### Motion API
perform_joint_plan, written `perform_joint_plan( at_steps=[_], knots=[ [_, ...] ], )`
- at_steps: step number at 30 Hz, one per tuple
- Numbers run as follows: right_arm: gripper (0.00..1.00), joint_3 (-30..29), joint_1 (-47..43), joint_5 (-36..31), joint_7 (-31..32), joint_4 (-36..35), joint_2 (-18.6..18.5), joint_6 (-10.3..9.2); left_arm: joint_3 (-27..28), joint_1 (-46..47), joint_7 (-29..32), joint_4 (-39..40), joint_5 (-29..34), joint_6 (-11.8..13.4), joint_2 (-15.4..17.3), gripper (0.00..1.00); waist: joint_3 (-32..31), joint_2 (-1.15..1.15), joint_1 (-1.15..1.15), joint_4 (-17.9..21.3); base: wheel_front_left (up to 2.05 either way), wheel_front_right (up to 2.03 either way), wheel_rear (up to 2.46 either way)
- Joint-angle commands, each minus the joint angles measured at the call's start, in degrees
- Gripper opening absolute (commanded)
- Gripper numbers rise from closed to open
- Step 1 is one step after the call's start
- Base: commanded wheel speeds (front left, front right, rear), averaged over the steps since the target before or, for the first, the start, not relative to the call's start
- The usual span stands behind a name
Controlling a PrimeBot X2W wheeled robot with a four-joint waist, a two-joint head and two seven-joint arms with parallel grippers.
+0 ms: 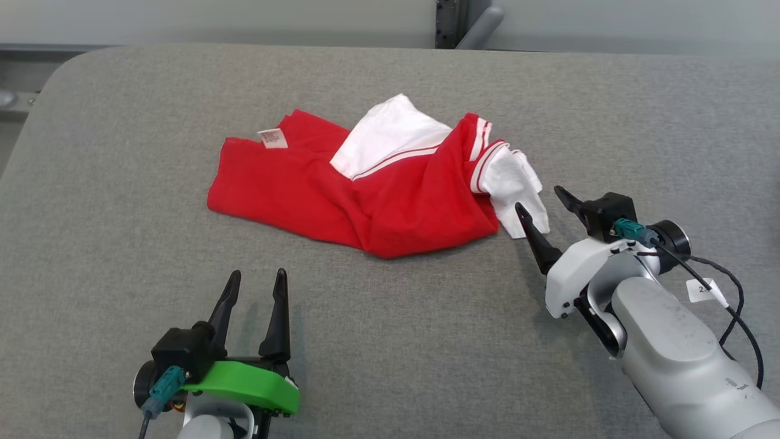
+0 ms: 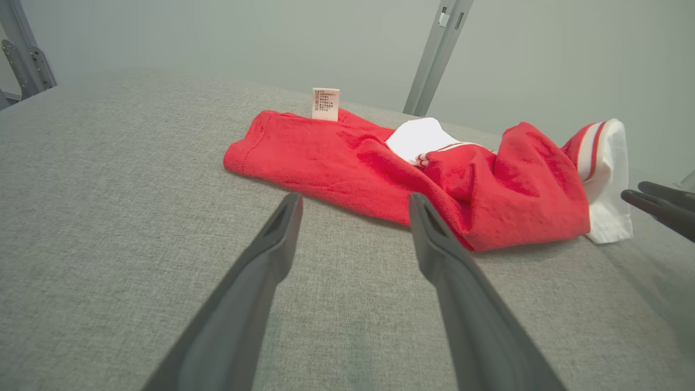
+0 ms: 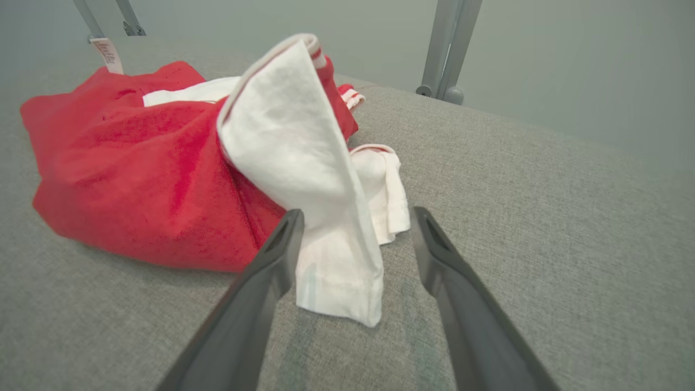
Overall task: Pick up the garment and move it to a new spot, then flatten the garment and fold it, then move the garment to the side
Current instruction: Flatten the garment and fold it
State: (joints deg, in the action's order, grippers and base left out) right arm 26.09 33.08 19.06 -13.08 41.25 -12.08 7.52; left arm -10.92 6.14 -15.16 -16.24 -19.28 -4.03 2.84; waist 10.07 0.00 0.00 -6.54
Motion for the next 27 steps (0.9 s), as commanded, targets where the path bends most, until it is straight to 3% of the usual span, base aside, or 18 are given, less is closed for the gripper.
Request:
perform_joint_plan(
  at_steps=[1,2,3,4,5,8,16,23,25,27],
  knots=[
    [1.00,1.0,1.6,0.5,0.4,2.0,-0.9,-0.06,-0.3,1.2,0.0,0.4,-0.8,0.5,0.1,1.00,5.5,0.00,0.00,-6.0,0.00,0.00,0.00],
    [1.00,1.8,2.7,0.7,0.4,3.3,-1.0,-0.06,-0.5,1.4,0.0,0.6,-1.1,0.7,0.1,1.00,6.0,0.00,0.00,-6.6,0.00,0.00,0.00],
    [0.88,2.8,3.7,0.7,0.5,4.5,-1.4,-0.06,-0.8,1.7,0.0,0.8,-1.2,1.0,0.1,1.00,6.3,0.00,0.00,-7.1,0.00,0.00,0.00],
    [0.35,3.8,4.6,1.2,0.3,5.3,-1.6,-0.06,-1.0,2.0,0.0,0.9,-1.4,1.0,0.1,1.00,6.6,0.00,0.00,-7.6,0.00,0.00,0.00],
    [0.00,4.5,5.6,1.7,0.0,5.9,-2.1,-0.06,-1.0,2.2,0.0,1.3,-1.7,1.2,0.1,1.00,6.9,0.00,0.00,-7.9,0.00,0.00,0.00],
    [0.00,5.6,7.9,2.9,-0.9,6.8,-4.3,-0.07,-1.2,2.3,0.0,1.6,-2.5,1.4,0.1,1.00,7.5,0.00,0.00,-8.4,0.00,0.00,0.00],
    [0.00,0.9,20.3,-2.5,-2.1,10.2,-16.2,-0.07,-2.9,3.6,0.0,2.0,-3.7,0.9,0.1,1.00,9.5,0.00,0.00,-9.7,0.00,0.00,0.00],
    [0.00,-4.2,29.3,-9.5,-1.5,17.3,-20.4,-0.07,-5.7,5.2,0.0,1.1,-4.0,0.6,0.1,1.00,10.8,0.00,0.00,-12.7,0.00,0.00,0.00],
    [1.00,-6.6,30.3,-11.9,1.1,21.4,-20.9,-0.07,-6.2,5.3,0.0,1.0,-4.1,1.0,0.2,1.00,11.1,0.00,0.00,-13.1,0.00,0.00,0.00],
    [1.00,-9.3,30.9,-13.4,1.6,24.5,-21.3,-0.07,-6.7,5.3,0.0,0.8,-4.2,1.2,0.1,1.00,11.1,0.00,0.00,-13.2,0.00,0.00,0.00]
  ],
)
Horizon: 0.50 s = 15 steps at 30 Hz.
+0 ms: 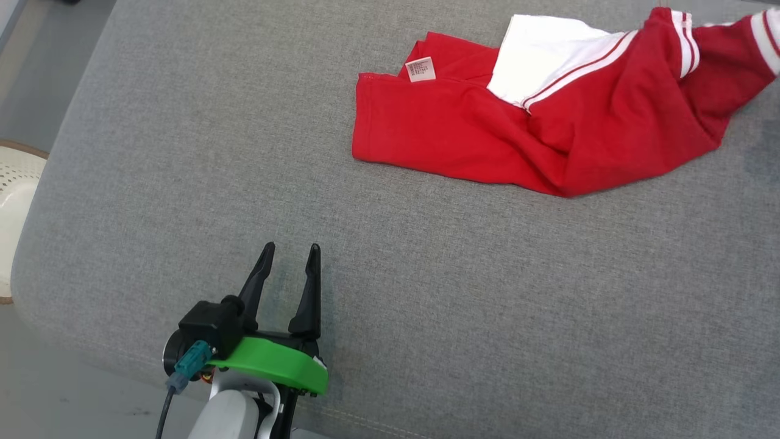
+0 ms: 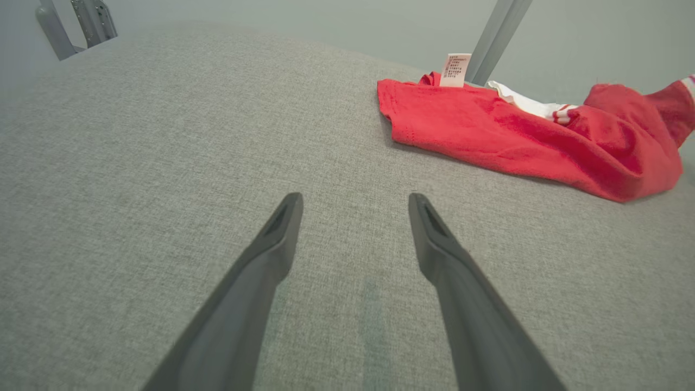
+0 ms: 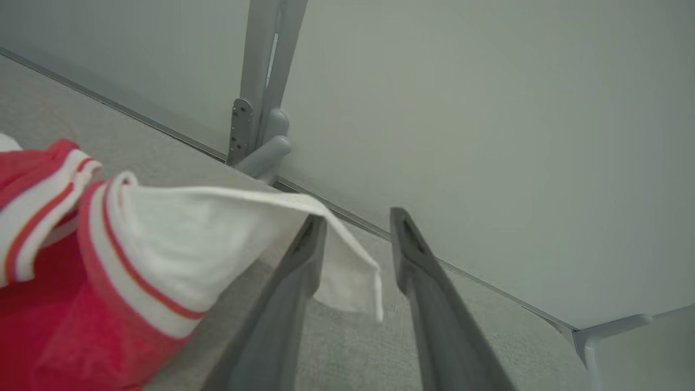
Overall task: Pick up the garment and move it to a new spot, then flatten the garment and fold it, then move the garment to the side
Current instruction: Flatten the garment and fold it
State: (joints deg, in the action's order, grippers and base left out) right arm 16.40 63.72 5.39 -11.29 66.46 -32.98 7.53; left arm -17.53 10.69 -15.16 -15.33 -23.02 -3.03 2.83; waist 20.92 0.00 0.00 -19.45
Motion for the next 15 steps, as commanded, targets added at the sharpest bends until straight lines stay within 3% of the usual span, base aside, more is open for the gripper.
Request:
perform_joint_plan(
  at_steps=[1,4,8,11,15],
  knots=[
    [1.00,-0.7,-0.4,-0.8,-0.5,0.6,-0.5,-0.08,-0.1,0.7,0.0,-0.3,-0.4,0.3,0.1,1.00,0.0,0.00,0.00,-0.2,0.00,0.00,0.00],
    [1.00,-5.1,-1.9,-1.7,-2.2,2.8,0.0,-0.08,0.3,0.0,0.0,-0.5,-0.4,0.5,0.2,1.00,-0.9,0.00,0.00,0.5,0.00,0.00,0.00],
    [1.00,-6.9,-3.9,-1.5,-3.9,-1.3,4.7,-0.08,1.4,-0.8,0.0,-0.4,0.1,0.4,0.2,1.00,-2.0,0.00,0.00,2.0,0.00,0.00,0.00],
    [1.00,-4.4,-5.3,0.5,-3.9,-6.7,8.8,-0.08,1.3,-0.8,0.0,-0.4,0.1,0.1,0.2,1.00,-2.4,0.00,0.00,2.7,0.00,0.00,0.00],
    [1.00,0.7,-5.4,5.5,-2.8,-8.4,12.3,-0.08,0.3,-0.3,0.0,-0.5,-0.1,-0.1,0.2,1.00,-2.1,0.00,0.00,2.4,0.00,0.00,0.00]
  ],
)
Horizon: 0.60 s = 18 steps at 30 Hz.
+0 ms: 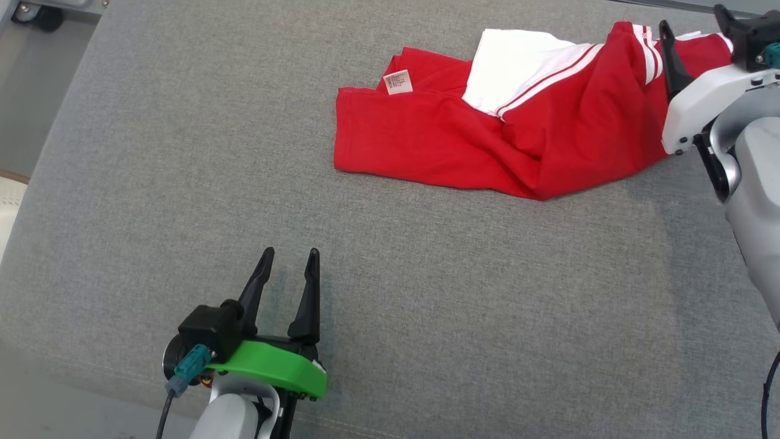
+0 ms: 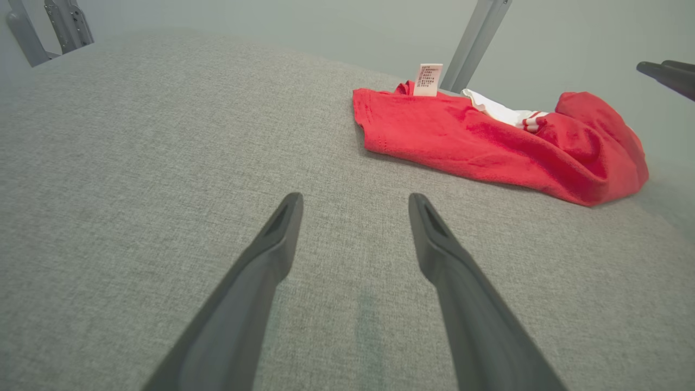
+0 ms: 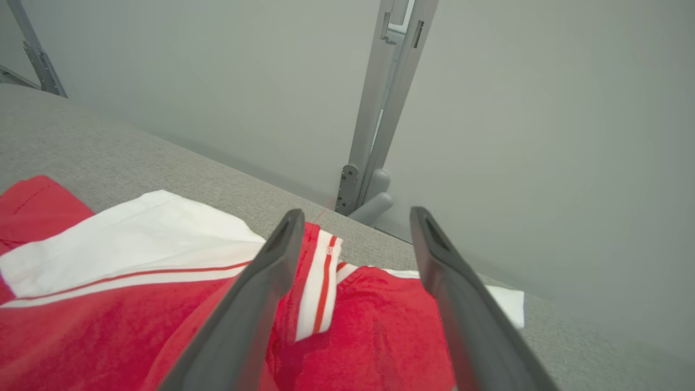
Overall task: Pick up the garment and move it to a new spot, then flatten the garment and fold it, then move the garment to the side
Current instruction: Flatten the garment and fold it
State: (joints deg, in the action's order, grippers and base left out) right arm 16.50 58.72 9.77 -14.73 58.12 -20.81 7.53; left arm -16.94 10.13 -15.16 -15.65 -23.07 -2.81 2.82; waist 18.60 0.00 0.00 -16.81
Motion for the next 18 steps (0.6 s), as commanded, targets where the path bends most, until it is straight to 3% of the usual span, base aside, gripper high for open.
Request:
perform_joint_plan(
  at_steps=[1,11,17,18],
  knots=[
    [1.00,1.9,0.3,2.3,1.7,0.0,0.2,-0.08,-0.5,0.5,0.0,-0.1,-0.3,-0.4,0.2,1.00,0.5,0.00,0.00,-0.6,0.00,0.00,0.00],
    [1.00,6.4,3.7,13.5,11.4,3.9,-3.0,-0.08,-2.3,1.3,0.0,0.6,-1.3,0.4,0.2,1.00,4.9,0.00,0.00,-6.2,0.00,0.00,0.00],
    [1.00,8.0,3.6,18.1,13.1,3.9,-2.7,-0.08,-2.7,1.4,0.0,1.1,-1.4,0.7,0.2,1.00,5.8,0.00,0.00,-7.7,0.00,0.00,0.00],
    [0.96,8.7,3.5,19.0,13.3,3.5,-2.7,-0.07,-2.7,1.5,0.0,1.2,-1.5,0.8,0.2,1.00,5.9,0.00,0.00,-7.7,0.00,0.00,0.00]
  ],
)
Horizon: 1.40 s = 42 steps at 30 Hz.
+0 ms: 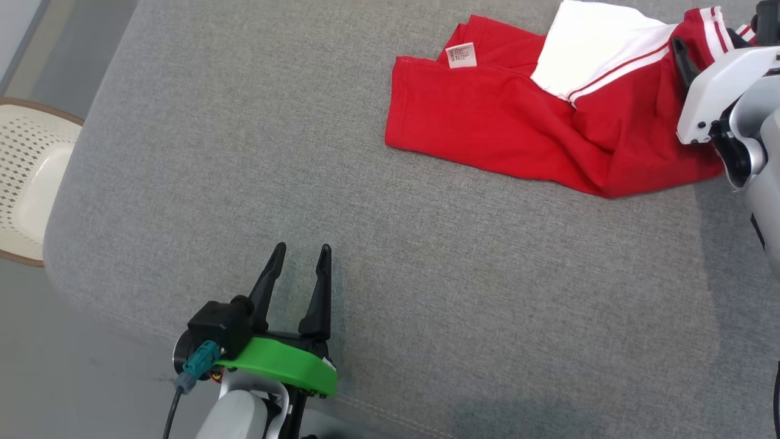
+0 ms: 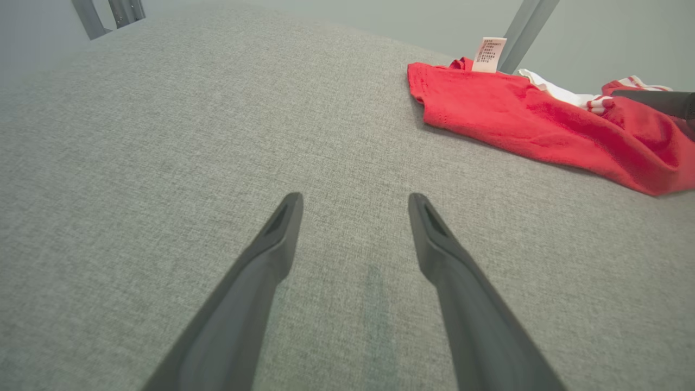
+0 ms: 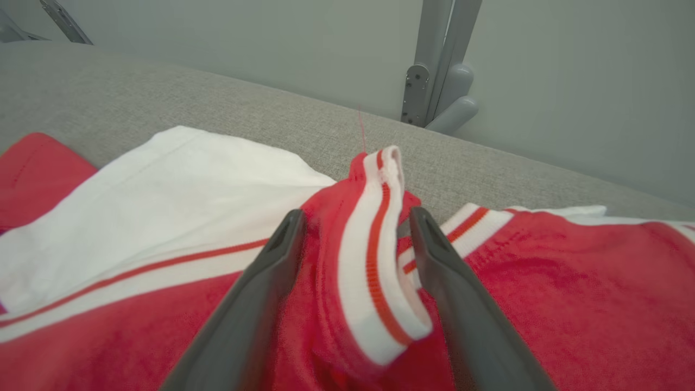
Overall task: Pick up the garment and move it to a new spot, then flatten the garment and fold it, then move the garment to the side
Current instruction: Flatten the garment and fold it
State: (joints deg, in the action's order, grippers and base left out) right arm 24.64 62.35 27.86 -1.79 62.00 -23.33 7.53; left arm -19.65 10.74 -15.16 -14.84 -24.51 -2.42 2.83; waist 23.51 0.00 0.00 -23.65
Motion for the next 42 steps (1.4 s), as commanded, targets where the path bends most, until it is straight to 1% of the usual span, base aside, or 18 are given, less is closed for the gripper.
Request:
perform_joint_plan(
  at_steps=[1,2,5,7,11,14,18,22,25,27,28,29,32,33,37,39,40,42],
  knots=[
    [0.60,1.0,-0.1,1.7,0.4,-0.8,-0.3,-0.08,0.0,1.0,0.0,0.5,-0.1,0.4,0.1,1.00,1.0,0.00,0.00,-0.8,0.00,0.00,0.00],
    [0.00,2.4,-0.2,2.5,1.0,-1.1,-0.7,-0.08,-0.2,1.4,0.0,0.4,-0.2,0.4,0.1,1.00,1.0,0.00,0.00,-0.5,0.00,0.00,0.00],
    [0.00,4.0,-0.5,4.2,1.1,-1.7,-0.8,-0.08,-0.3,1.6,0.0,0.1,-0.3,0.6,0.2,1.00,0.7,0.00,0.00,0.0,0.00,0.00,0.00],
    [0.00,4.7,-0.5,5.7,-0.3,-2.7,-1.0,-0.08,0.1,2.0,0.0,0.0,-0.4,0.7,0.2,1.00,0.3,0.00,0.00,0.6,0.00,0.00,0.00],
    [0.00,6.9,-1.7,8.8,-5.7,-7.0,-0.2,-0.07,1.0,1.4,0.0,-0.3,0.3,0.4,0.2,1.00,-1.6,0.00,0.00,2.5,0.00,0.00,0.00],
    [0.00,10.4,-4.8,12.0,-9.0,-12.0,-0.1,-0.07,2.0,-0.1,0.0,-0.8,1.1,-0.2,0.2,1.00,-4.7,0.00,0.00,4.8,0.00,0.00,0.00],
    [0.00,17.6,-10.5,14.5,-11.4,-19.3,-2.9,-0.08,4.2,-2.2,0.0,-1.5,2.3,-0.8,0.2,1.00,-10.2,0.00,0.00,9.0,0.00,0.00,0.00],
    [0.00,22.5,-17.3,16.4,-12.8,-25.1,-6.1,-0.07,6.2,-3.9,0.0,-1.3,3.2,-1.5,0.2,1.00,-15.0,0.00,0.00,13.3,0.00,0.00,0.00],
    [0.00,23.4,-23.4,17.8,-13.4,-28.2,-8.7,-0.07,6.6,-5.2,0.0,-1.1,3.4,-1.8,0.2,1.00,-17.7,0.00,0.00,15.6,0.00,0.00,0.00],
    [0.00,22.7,-27.9,19.6,-13.4,-29.1,-9.6,-0.08,7.0,-5.8,0.0,-1.0,3.4,-1.9,0.2,1.00,-18.8,0.00,0.00,16.9,0.00,0.00,0.00],
    [0.25,22.0,-30.1,20.2,-13.4,-28.3,-10.2,-0.08,7.0,-6.2,0.0,-1.1,3.5,-1.9,0.2,1.00,-19.2,0.00,0.00,17.5,0.00,0.00,0.00],
    [1.00,21.7,-32.2,20.6,-13.4,-26.9,-10.8,-0.08,7.0,-6.5,0.0,-1.2,3.6,-2.0,0.2,1.00,-19.5,0.00,0.00,17.9,0.00,0.00,0.00],
    [1.00,17.6,-34.7,20.7,-13.4,-24.0,-10.9,-0.07,6.9,-7.1,0.0,-1.2,3.7,-2.1,0.2,1.00,-19.6,0.00,0.00,18.4,0.00,0.00,0.00],
    [1.00,15.8,-35.0,19.8,-13.4,-23.8,-10.8,-0.07,6.9,-7.2,0.0,-1.1,3.7,-2.1,0.2,1.00,-19.4,0.00,0.00,18.5,0.00,0.00,0.00],
    [1.00,7.8,-33.7,15.2,-13.4,-25.9,-9.9,-0.07,6.2,-7.0,0.0,-1.0,3.6,-2.2,0.2,1.00,-17.9,0.00,0.00,17.8,0.00,0.00,0.00],
    [1.00,6.2,-32.8,12.8,-13.4,-27.6,-8.3,-0.05,5.9,-6.6,0.0,-1.1,3.2,-2.2,0.2,1.00,-17.2,0.00,0.00,17.0,0.00,0.00,0.00],
    [1.00,6.5,-31.1,11.3,-13.4,-28.3,-7.4,-0.05,5.5,-6.0,0.0,-1.2,3.0,-2.1,0.2,1.00,-16.3,0.00,0.00,15.9,0.00,0.00,0.00],
    [1.00,7.9,-28.1,10.3,-11.9,-28.3,-6.7,-0.07,4.9,-5.2,0.0,-1.3,2.8,-2.1,0.2,1.00,-14.9,0.00,0.00,14.5,0.00,0.00,0.00]
  ],
)
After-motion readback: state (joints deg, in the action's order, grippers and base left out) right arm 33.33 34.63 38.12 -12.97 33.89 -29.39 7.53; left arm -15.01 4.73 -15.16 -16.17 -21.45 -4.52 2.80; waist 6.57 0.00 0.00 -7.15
